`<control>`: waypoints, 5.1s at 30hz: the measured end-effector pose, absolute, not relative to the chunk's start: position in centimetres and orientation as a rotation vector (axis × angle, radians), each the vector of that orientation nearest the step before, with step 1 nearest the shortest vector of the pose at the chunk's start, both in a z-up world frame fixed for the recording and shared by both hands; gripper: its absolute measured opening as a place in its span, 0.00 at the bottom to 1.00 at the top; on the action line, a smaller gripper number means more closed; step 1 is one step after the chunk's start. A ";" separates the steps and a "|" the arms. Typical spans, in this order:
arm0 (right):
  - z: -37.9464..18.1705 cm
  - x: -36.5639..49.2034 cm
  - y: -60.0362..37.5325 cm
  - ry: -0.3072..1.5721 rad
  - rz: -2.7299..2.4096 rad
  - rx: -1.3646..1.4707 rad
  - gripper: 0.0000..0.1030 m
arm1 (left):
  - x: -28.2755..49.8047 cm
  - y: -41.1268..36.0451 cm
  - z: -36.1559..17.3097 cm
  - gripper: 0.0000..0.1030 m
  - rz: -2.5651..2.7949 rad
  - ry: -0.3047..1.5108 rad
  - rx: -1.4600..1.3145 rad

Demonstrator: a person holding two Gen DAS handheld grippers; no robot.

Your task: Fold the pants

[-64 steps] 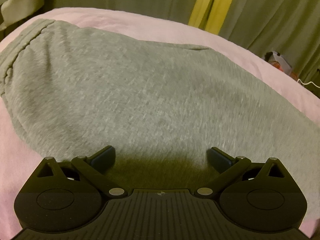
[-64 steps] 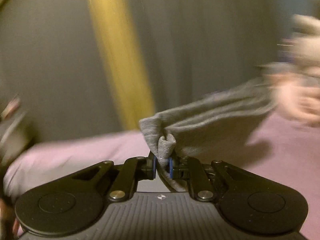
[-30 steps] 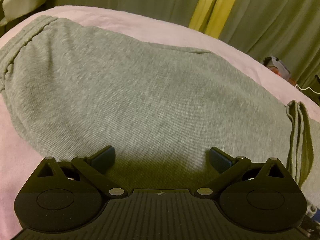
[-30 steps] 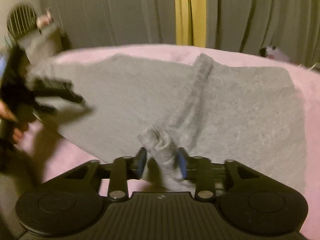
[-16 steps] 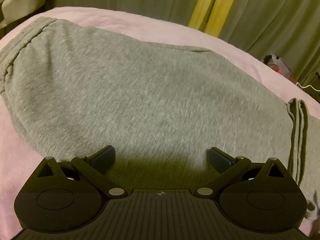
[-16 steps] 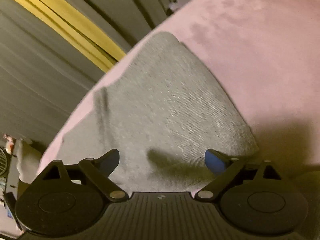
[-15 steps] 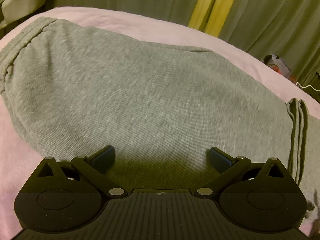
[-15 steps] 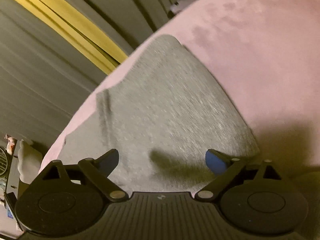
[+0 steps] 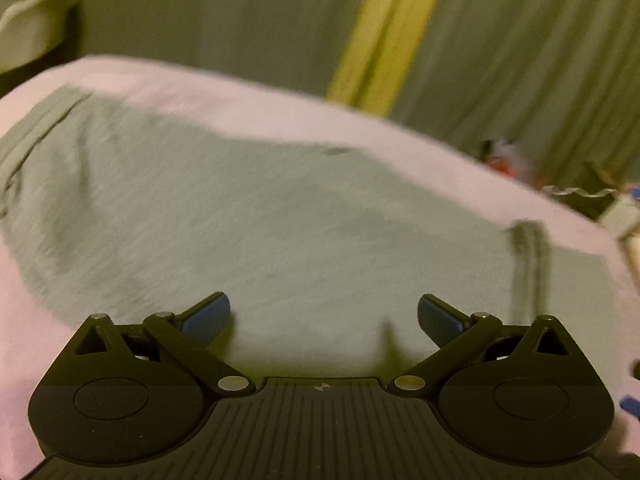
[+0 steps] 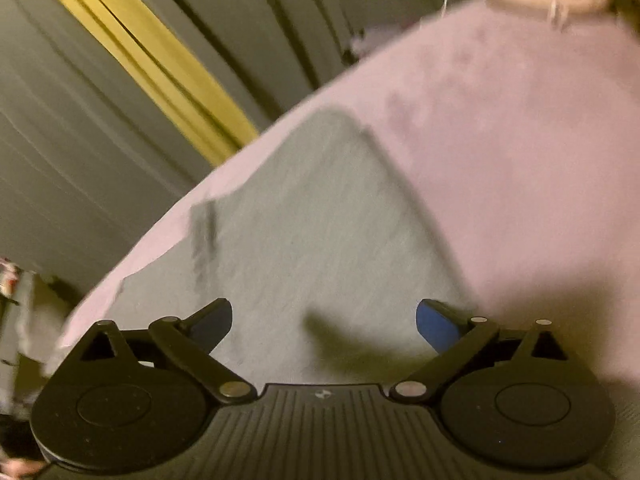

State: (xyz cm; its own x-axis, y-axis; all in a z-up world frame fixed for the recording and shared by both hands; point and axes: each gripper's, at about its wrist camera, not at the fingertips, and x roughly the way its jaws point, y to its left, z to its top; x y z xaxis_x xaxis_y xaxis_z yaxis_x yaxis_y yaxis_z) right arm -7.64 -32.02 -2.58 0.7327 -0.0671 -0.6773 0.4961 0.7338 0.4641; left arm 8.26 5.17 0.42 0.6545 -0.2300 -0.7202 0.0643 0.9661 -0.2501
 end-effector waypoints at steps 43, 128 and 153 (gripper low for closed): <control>-5.1 -6.6 -34.5 0.811 -0.385 0.631 0.96 | 13.8 -14.3 -0.2 0.16 -0.564 1.020 0.006; -5.5 -3.2 -26.8 0.821 -0.323 0.283 0.19 | 7.6 -4.2 -3.3 0.26 -0.413 0.962 -0.002; -6.6 -2.1 -27.1 0.713 -0.374 0.278 0.21 | 8.7 1.6 -1.0 0.78 -0.142 0.894 -0.251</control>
State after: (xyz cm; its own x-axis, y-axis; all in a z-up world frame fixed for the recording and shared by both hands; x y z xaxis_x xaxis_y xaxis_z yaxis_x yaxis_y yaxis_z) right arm -2.13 -27.05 -6.61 0.6949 -0.2370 -0.6789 0.4238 0.8977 0.1205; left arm 8.67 1.58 -1.04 0.6193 -0.2267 -0.7517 0.0179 0.9612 -0.2751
